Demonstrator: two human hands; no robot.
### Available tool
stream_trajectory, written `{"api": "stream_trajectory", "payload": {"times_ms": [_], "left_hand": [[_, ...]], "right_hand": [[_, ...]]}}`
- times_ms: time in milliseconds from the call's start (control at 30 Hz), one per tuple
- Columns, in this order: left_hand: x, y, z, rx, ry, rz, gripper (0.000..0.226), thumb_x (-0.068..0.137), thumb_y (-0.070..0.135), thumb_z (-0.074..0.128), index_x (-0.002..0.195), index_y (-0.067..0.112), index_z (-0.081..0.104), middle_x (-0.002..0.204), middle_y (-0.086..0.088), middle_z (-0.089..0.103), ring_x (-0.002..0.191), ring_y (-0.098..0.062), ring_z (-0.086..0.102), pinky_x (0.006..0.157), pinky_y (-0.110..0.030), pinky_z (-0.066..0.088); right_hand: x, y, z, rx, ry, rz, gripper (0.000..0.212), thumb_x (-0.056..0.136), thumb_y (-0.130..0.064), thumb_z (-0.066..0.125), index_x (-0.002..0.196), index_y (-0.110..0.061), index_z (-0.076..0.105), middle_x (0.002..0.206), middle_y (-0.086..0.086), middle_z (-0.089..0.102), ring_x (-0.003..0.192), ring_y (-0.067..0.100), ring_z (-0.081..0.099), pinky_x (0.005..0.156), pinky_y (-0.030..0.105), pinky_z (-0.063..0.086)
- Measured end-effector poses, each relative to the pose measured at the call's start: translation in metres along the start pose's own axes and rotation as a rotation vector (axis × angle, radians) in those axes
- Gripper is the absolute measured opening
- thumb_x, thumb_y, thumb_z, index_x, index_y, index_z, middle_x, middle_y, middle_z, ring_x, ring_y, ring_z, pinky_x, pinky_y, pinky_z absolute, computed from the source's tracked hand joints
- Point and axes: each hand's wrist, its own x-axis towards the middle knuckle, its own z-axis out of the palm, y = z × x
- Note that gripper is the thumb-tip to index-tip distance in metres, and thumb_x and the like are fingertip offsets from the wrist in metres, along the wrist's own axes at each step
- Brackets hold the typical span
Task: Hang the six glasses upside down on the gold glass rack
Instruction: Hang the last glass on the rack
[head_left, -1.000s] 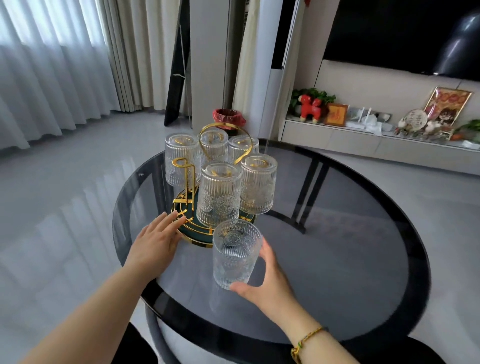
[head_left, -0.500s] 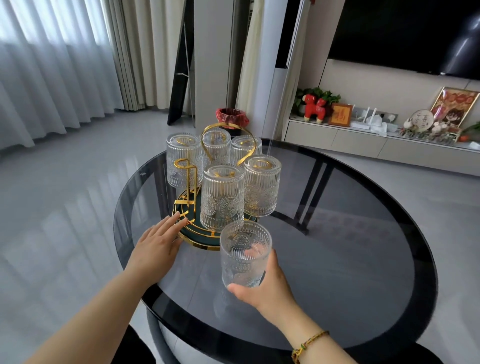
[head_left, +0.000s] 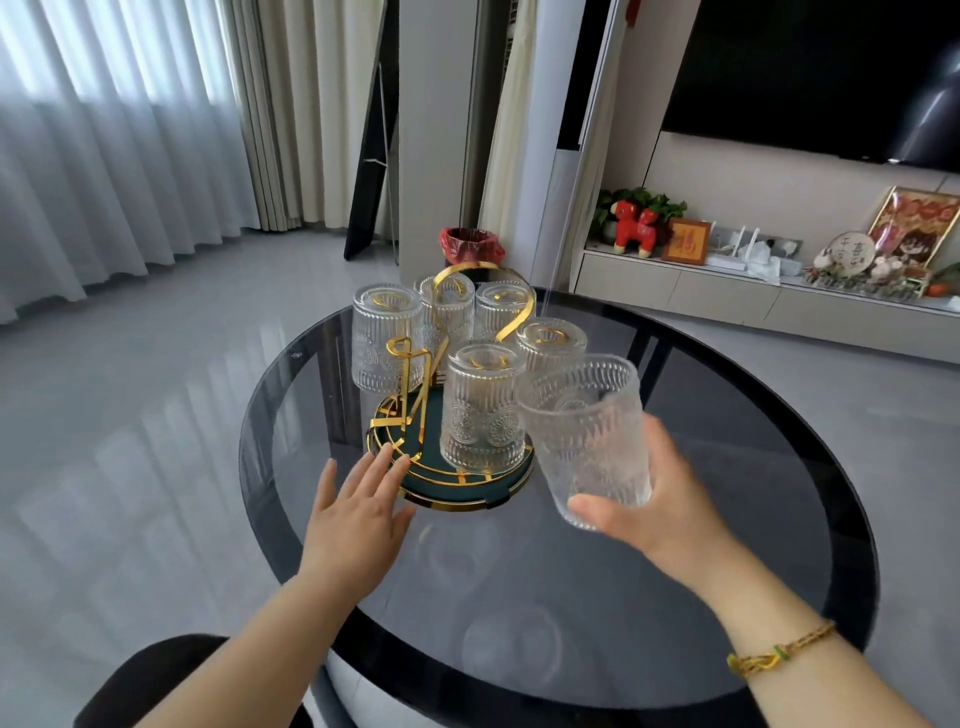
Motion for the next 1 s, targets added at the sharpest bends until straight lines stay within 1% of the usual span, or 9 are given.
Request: {"api": "stream_trajectory", "payload": {"times_ms": [67,167,267,400,467,600,700,833,1000], "left_hand": [[-0.004,0.009,0.001,0.034,-0.002,0.015,0.055,0.092,0.046,0.018,0.141,0.028,-0.002,0.155,0.003,0.000,0.142,-0.016,-0.005,0.106,-0.039,-0.020],[-0.006,0.012,0.002,0.019,-0.012,0.047,0.055,0.092,0.045,0.017,0.140,0.028,-0.004,0.155,0.004,-0.002,0.142,-0.017,-0.010,0.105,-0.037,-0.021],[-0.003,-0.002,-0.002,-0.063,-0.033,0.095,0.055,0.093,0.044,0.021,0.140,0.031,-0.004,0.154,0.007,-0.003,0.142,-0.014,-0.007,0.108,-0.034,-0.017],[0.006,-0.025,-0.006,-0.188,-0.049,0.080,0.053,0.095,0.032,0.027,0.140,0.030,0.001,0.155,0.005,0.001,0.142,-0.013,0.001,0.116,-0.032,-0.002],[0.009,-0.030,-0.007,-0.276,-0.041,0.039,0.053,0.095,0.027,0.028,0.141,0.030,0.002,0.155,0.004,0.003,0.142,-0.014,0.004,0.116,-0.032,0.004],[0.013,-0.032,-0.003,-0.314,-0.052,0.059,0.055,0.094,0.023,0.028,0.140,0.033,0.000,0.155,0.006,0.002,0.142,-0.014,0.005,0.116,-0.032,0.005],[0.019,-0.038,-0.002,-0.320,-0.052,0.045,0.054,0.094,0.019,0.027,0.140,0.033,0.002,0.155,0.007,0.005,0.142,-0.013,0.004,0.117,-0.033,0.005],[0.026,-0.041,-0.002,-0.332,-0.054,0.029,0.053,0.095,0.020,0.027,0.140,0.034,0.003,0.154,0.008,0.007,0.142,-0.013,0.004,0.117,-0.033,0.005],[0.024,-0.041,-0.004,-0.354,-0.063,0.026,0.051,0.095,0.021,0.025,0.140,0.034,0.004,0.154,0.009,0.007,0.142,-0.012,0.005,0.117,-0.033,0.005]], "right_hand": [[0.008,-0.021,-0.012,-0.103,-0.005,-0.037,0.059,0.038,-0.046,0.068,0.091,-0.049,0.042,0.098,-0.024,0.054,0.088,-0.020,0.049,0.062,-0.002,0.039],[0.022,-0.056,-0.024,-0.266,-0.050,-0.081,0.063,0.042,-0.046,0.074,0.094,-0.048,0.040,0.102,-0.021,0.053,0.093,-0.010,0.050,0.064,0.004,0.037],[0.038,-0.090,-0.029,-0.407,-0.086,-0.133,0.055,0.046,-0.044,0.074,0.085,-0.049,0.036,0.092,-0.032,0.041,0.080,-0.021,0.041,0.061,-0.001,0.034],[0.061,-0.127,-0.030,-0.596,-0.143,-0.136,0.079,0.042,-0.056,0.065,0.113,-0.035,0.037,0.105,-0.015,0.043,0.093,0.006,0.044,0.062,0.011,0.029],[0.074,-0.143,-0.026,-0.698,-0.174,-0.133,0.085,0.042,-0.059,0.063,0.118,-0.029,0.039,0.106,-0.011,0.043,0.093,0.011,0.045,0.061,0.014,0.029],[0.095,-0.166,-0.014,-0.848,-0.263,-0.132,0.070,0.041,-0.058,0.065,0.101,-0.033,0.038,0.083,-0.017,0.046,0.074,0.001,0.045,0.055,0.019,0.031],[0.105,-0.173,-0.005,-0.927,-0.308,-0.145,0.067,0.043,-0.056,0.068,0.098,-0.032,0.037,0.073,-0.011,0.046,0.063,0.004,0.045,0.047,0.019,0.032],[0.117,-0.173,0.008,-0.961,-0.374,-0.152,0.068,0.039,-0.061,0.065,0.095,-0.035,0.036,0.081,-0.012,0.048,0.070,0.005,0.048,0.053,0.025,0.033],[0.131,-0.174,0.025,-0.991,-0.444,-0.174,0.065,0.039,-0.063,0.064,0.094,-0.039,0.036,0.080,-0.025,0.040,0.073,-0.003,0.043,0.057,0.021,0.032]]}}
